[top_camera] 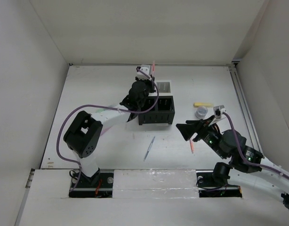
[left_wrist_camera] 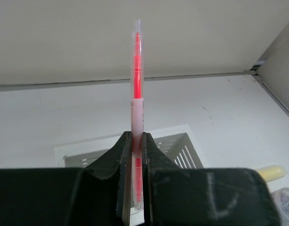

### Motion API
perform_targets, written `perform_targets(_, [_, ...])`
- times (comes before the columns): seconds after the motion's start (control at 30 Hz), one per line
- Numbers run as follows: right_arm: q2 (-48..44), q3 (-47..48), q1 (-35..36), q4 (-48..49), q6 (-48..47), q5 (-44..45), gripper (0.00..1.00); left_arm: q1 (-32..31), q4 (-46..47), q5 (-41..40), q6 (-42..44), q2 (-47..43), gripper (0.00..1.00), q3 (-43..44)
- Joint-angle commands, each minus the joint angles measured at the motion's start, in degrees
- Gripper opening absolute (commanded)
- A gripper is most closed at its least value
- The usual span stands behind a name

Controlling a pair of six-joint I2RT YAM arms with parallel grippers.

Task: Sort the stationery into containers
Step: Place the pen in the storage box.

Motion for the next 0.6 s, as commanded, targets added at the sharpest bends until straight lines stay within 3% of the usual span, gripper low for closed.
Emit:
perform_targets(0.0, [-0.3,0.3,0.4,-1.7,-0.1,1.7,0.76,0.0,4.8,4.6,-0.1,-0.2,0.00,3.1])
perform_targets(0.2, [-1.5,-0.3,0.4,-2.9,0.5,2.2,0.76,0.0,6.0,5.6,-0.1,1.1,0.00,3.1])
perform_targets(0.57, [-3.6,-0.3,0.4,-7.2,2.0,3.8,0.76,1.2,4.7,18.7,-0.6,7.5,0.00,9.7])
